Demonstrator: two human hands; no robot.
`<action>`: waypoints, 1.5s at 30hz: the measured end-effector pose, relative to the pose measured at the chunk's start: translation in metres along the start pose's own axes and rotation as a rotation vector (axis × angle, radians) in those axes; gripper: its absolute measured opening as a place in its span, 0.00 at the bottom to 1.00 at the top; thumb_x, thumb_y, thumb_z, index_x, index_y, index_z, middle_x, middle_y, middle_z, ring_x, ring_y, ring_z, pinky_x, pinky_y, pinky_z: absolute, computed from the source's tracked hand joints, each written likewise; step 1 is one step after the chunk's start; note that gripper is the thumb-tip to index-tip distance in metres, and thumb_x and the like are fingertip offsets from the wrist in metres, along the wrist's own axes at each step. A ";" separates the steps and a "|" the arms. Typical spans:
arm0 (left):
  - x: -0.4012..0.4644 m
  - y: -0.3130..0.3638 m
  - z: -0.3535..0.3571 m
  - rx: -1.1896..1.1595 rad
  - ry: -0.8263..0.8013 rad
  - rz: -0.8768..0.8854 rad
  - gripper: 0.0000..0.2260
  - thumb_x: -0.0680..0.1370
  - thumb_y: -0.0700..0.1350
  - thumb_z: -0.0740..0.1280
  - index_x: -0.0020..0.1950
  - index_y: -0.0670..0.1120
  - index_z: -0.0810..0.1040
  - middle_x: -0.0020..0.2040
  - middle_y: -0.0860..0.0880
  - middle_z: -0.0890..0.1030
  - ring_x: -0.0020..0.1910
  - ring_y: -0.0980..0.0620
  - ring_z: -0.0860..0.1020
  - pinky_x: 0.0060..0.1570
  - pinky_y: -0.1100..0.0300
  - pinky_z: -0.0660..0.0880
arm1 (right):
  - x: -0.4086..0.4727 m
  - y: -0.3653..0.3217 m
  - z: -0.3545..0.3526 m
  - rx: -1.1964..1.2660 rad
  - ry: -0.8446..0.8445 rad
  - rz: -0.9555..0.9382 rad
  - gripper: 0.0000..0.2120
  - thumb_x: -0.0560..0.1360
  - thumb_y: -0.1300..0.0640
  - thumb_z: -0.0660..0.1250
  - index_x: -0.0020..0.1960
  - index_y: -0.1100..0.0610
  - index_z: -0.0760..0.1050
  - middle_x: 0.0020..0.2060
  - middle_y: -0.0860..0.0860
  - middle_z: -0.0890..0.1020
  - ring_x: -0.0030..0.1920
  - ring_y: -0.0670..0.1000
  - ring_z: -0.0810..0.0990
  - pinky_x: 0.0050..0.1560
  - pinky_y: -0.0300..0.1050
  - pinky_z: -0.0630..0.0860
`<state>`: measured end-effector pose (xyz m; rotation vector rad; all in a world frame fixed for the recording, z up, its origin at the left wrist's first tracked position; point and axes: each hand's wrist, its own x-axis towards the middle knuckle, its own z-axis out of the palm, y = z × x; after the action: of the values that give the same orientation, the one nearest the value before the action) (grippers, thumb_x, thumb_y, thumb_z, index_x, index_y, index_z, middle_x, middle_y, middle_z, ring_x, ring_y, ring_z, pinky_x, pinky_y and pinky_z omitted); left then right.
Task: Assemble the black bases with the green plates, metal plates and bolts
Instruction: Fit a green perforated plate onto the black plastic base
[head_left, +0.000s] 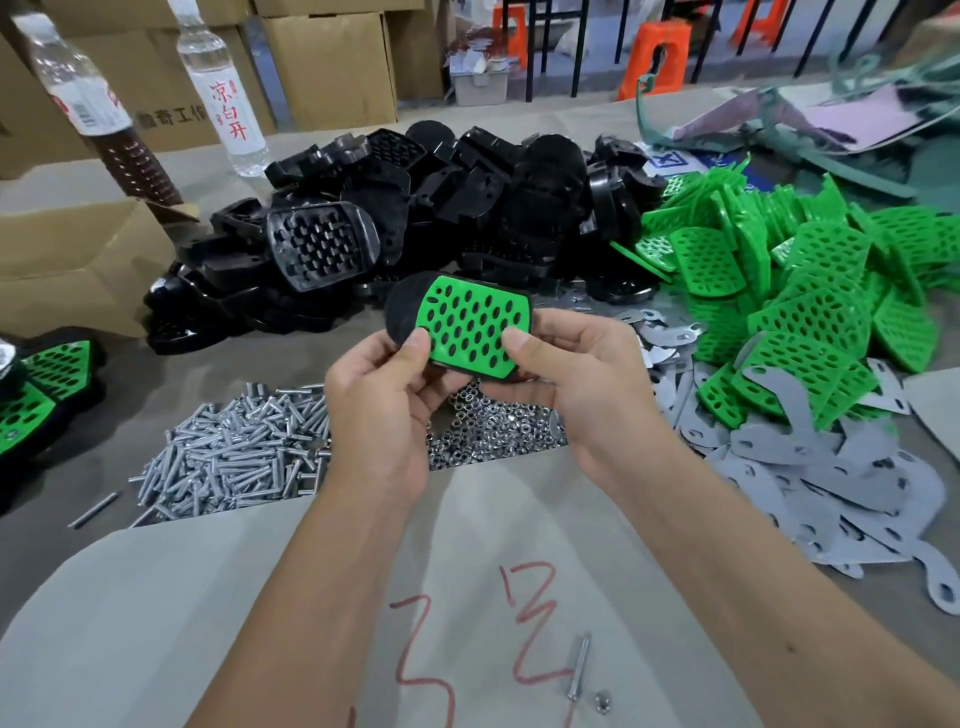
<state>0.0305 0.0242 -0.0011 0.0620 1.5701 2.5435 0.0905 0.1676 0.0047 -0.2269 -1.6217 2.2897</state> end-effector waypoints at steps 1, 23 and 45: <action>0.000 0.000 0.001 0.001 0.000 -0.007 0.07 0.83 0.34 0.64 0.52 0.38 0.82 0.46 0.44 0.88 0.43 0.49 0.87 0.37 0.63 0.81 | 0.000 -0.001 -0.002 0.002 -0.006 0.002 0.06 0.80 0.68 0.69 0.55 0.64 0.84 0.50 0.64 0.86 0.48 0.57 0.89 0.42 0.47 0.85; 0.007 0.016 -0.015 0.121 0.149 0.229 0.09 0.74 0.44 0.72 0.53 0.45 0.81 0.44 0.52 0.86 0.45 0.52 0.85 0.44 0.55 0.81 | -0.003 0.011 0.022 -0.524 -0.039 -0.190 0.10 0.79 0.59 0.74 0.59 0.56 0.80 0.43 0.52 0.86 0.43 0.50 0.86 0.41 0.46 0.85; 0.020 0.038 -0.066 0.342 0.352 0.498 0.07 0.76 0.43 0.69 0.53 0.45 0.78 0.46 0.50 0.83 0.46 0.53 0.81 0.48 0.49 0.83 | 0.043 0.015 0.073 -1.033 -0.388 -0.232 0.06 0.80 0.62 0.70 0.48 0.52 0.77 0.33 0.43 0.78 0.30 0.41 0.74 0.36 0.36 0.70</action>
<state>-0.0011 -0.0484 0.0022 0.0514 2.3778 2.7088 0.0246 0.1132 0.0183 0.1890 -2.7245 1.1846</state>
